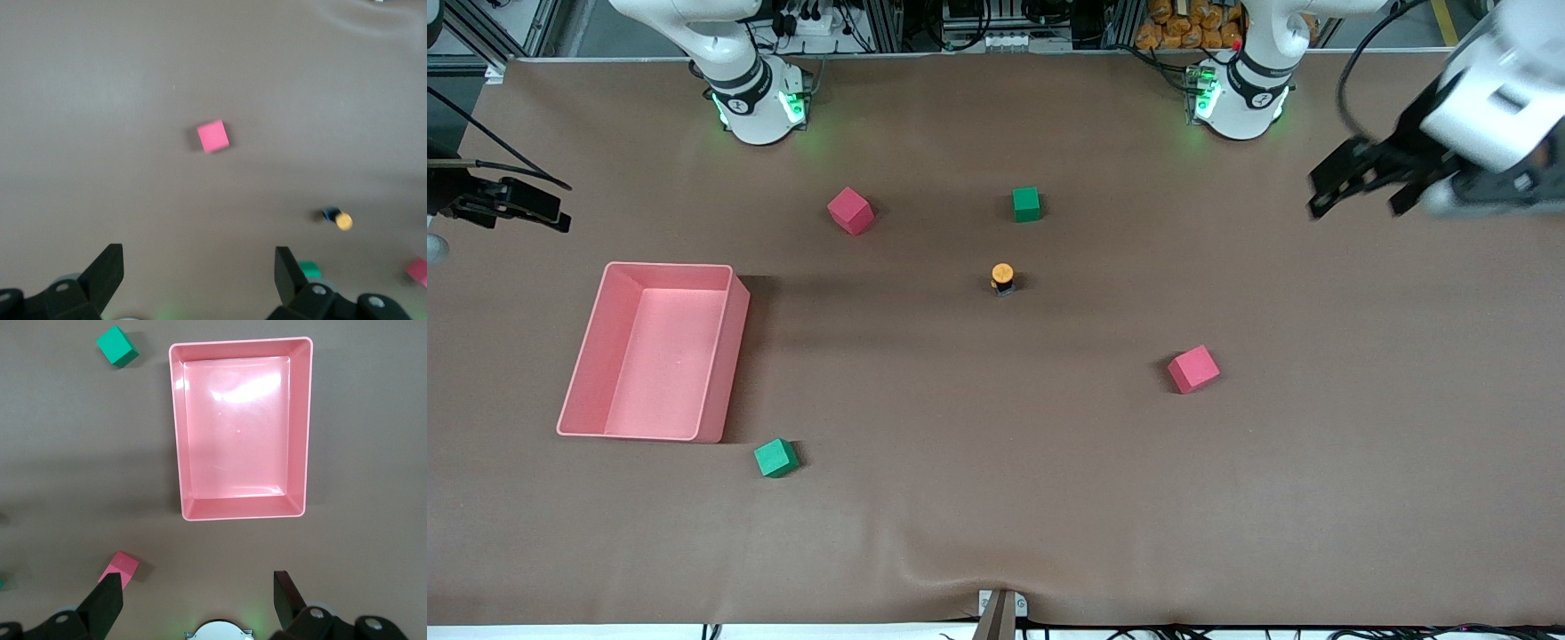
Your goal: Place and upright button with both arms
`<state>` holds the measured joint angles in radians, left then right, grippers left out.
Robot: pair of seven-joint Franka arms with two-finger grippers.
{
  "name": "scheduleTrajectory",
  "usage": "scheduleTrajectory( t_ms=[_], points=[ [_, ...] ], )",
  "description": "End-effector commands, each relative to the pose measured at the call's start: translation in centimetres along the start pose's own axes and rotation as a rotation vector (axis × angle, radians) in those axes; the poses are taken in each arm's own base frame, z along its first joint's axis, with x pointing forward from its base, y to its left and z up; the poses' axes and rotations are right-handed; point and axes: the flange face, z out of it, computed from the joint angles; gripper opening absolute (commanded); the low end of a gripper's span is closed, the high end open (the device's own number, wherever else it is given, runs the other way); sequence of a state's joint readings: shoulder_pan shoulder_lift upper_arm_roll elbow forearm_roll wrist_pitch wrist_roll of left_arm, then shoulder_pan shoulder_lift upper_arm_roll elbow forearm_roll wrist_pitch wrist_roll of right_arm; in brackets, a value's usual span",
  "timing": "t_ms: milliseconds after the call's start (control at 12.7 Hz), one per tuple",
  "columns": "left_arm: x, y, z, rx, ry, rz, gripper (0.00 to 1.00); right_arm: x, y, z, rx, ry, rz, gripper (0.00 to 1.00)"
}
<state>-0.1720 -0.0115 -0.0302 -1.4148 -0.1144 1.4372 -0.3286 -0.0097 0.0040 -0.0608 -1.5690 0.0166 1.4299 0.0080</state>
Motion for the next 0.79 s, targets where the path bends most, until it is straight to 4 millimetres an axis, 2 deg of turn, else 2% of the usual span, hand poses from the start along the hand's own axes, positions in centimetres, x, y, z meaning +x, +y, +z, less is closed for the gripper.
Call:
scheduleTrajectory(
  t_ms=[0, 157, 472, 551, 708],
  points=[
    [-2.0, -0.8, -0.5, -0.02, -0.04, 0.004, 1.0, -0.3, -0.1, -0.2, -0.001, -0.001, 0.009, 1.0],
    [-4.0, -1.7, 1.4, 0.05, -0.056, 0.02, 1.0, -0.3, -0.1, -0.2, -0.001, -0.001, 0.009, 1.0],
    [-0.6, -1.1, 3.3, 0.085, -0.039, 0.024, 1.0, -0.3, -0.1, -0.1, -0.001, -0.003, 0.009, 1.0],
    [-0.3, -1.1, 2.5, 0.108, -0.014, 0.041, 1.0, -0.3, -0.1, -0.1, -0.001, -0.003, 0.009, 1.0],
    [0.6, -2.8, 2.9, 0.126, -0.025, 0.118, 1.0, -0.3, -0.1, -0.1, -0.001, -0.003, 0.009, 1.0]
  ],
)
